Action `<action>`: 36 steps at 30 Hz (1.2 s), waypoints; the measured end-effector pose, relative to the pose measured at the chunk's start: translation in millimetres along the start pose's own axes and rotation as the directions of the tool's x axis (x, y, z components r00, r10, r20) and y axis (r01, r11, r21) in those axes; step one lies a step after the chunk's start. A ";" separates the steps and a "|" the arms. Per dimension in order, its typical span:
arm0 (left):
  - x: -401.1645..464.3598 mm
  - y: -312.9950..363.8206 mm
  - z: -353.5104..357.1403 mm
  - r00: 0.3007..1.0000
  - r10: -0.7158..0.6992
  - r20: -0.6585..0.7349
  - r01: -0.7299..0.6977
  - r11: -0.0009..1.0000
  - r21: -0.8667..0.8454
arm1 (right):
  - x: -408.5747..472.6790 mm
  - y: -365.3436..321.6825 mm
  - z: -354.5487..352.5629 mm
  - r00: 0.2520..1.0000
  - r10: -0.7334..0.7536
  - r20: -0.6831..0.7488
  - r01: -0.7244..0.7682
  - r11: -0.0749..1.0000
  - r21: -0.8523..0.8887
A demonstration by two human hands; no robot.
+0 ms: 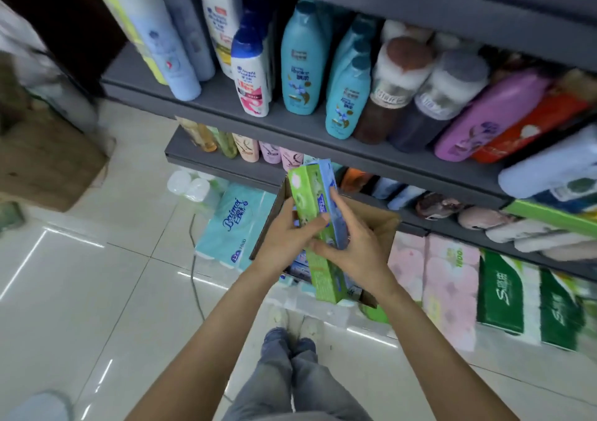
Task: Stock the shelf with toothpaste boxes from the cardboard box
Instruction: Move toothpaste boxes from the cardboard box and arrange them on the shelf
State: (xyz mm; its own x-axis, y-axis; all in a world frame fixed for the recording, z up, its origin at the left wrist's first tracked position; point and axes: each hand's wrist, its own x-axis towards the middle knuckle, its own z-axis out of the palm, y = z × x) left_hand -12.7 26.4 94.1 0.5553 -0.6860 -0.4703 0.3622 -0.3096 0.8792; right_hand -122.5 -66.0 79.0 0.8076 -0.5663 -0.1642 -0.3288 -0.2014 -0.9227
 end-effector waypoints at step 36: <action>-46.9 126.1 -33.0 0.960 0.275 0.051 -0.276 0.961 0.017 | -23.9 -115.4 -118.0 0.994 -0.082 0.072 0.043 0.904 0.426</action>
State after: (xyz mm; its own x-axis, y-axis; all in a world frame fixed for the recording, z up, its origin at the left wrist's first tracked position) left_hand 31.7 41.3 224.6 0.5943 -0.7775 -0.2055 0.1820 -0.1189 0.9761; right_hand -161.7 -123.5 230.5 0.8652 -0.4886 -0.1131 -0.0538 0.1339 -0.9895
